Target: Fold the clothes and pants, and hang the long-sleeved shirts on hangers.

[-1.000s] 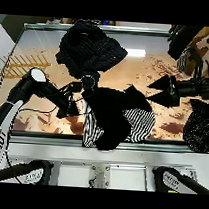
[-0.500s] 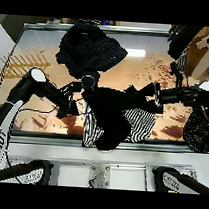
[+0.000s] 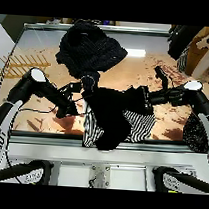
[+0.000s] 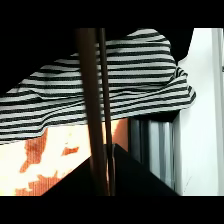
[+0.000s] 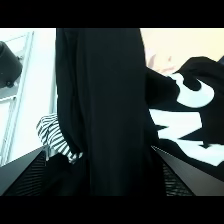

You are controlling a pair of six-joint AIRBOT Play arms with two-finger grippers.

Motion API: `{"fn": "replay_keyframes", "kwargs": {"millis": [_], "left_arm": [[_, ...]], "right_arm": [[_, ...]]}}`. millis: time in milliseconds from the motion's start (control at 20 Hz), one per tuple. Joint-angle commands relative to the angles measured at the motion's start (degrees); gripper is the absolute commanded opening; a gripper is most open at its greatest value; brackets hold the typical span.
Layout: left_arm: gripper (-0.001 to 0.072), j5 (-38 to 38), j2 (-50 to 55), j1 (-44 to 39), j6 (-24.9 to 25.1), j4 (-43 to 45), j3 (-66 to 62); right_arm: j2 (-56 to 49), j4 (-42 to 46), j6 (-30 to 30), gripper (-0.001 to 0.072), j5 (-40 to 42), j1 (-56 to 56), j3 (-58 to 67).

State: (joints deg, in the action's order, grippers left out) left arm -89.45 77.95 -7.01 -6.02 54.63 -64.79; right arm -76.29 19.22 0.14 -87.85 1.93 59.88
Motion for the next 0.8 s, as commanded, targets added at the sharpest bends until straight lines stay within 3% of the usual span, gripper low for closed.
{"fn": "replay_keyframes", "kwargs": {"millis": [0,750], "left_arm": [[0.0015,0.1,0.0,0.0,0.0,-0.6,0.0],[0.0015,0.1,0.0,0.0,0.0,-0.6,0.0]], "right_arm": [[-0.3,-0.6,-0.6,0.0709,1.0,-0.6,0.0],[-0.3,-1.1,-0.6,0.0708,1.1,-0.6,0.0]]}}
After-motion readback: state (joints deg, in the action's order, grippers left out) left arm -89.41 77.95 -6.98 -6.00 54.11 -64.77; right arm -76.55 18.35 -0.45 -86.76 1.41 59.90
